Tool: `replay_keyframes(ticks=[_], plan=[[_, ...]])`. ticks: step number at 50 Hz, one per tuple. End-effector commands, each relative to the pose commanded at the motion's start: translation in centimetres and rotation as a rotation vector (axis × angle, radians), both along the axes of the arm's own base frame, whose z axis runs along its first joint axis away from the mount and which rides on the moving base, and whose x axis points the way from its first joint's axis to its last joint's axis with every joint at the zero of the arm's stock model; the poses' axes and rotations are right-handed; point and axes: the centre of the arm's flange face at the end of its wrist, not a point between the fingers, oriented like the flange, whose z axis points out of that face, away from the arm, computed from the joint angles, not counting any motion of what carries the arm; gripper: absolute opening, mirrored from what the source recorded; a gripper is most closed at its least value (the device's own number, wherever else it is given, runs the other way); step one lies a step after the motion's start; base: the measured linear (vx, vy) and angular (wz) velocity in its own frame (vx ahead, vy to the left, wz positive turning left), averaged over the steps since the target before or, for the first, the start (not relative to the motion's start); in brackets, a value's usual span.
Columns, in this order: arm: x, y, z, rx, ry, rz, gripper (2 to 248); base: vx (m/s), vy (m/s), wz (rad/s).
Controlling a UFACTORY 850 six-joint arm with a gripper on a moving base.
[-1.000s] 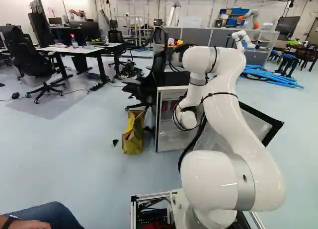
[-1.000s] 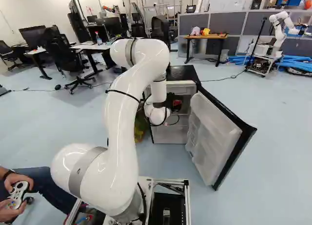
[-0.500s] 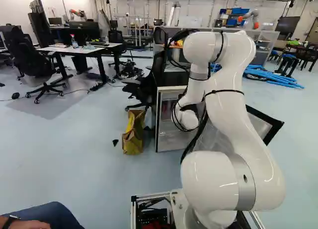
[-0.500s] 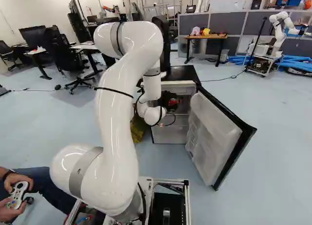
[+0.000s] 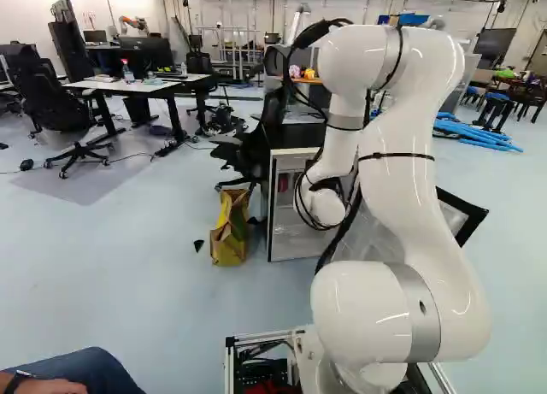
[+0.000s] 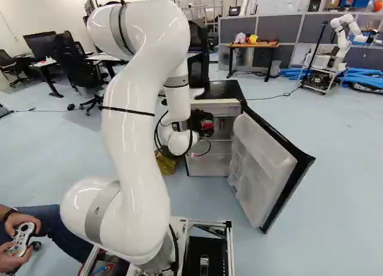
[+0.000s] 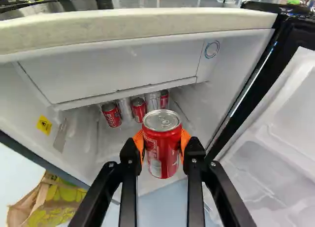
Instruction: Grab a drink from the fridge
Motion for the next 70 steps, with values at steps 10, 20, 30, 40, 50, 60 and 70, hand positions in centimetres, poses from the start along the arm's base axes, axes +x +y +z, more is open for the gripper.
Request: replay_keyframes(ticks=[10,20,30,40,50,60,70], plan=[[-2.2,0.9,1.5,0.0,0.001,0.014,93,0.0,0.0,0.0],[-4.3,1.8,3.0,0.0,-0.001,0.028,93,0.0,0.0,0.0],[-6.4,2.5,4.3,-0.001,-0.007,0.041,93,0.0,0.0,0.0],[-7.1,2.7,5.4,-0.004,-0.027,0.045,93,0.0,0.0,0.0],[-7.3,2.8,6.5,-0.007,-0.051,0.045,93,0.0,0.0,0.0],[-7.4,2.8,7.5,-0.01,-0.075,0.044,93,0.0,0.0,0.0],[-7.6,2.8,8.4,-0.014,-0.099,0.044,93,0.0,0.0,0.0]])
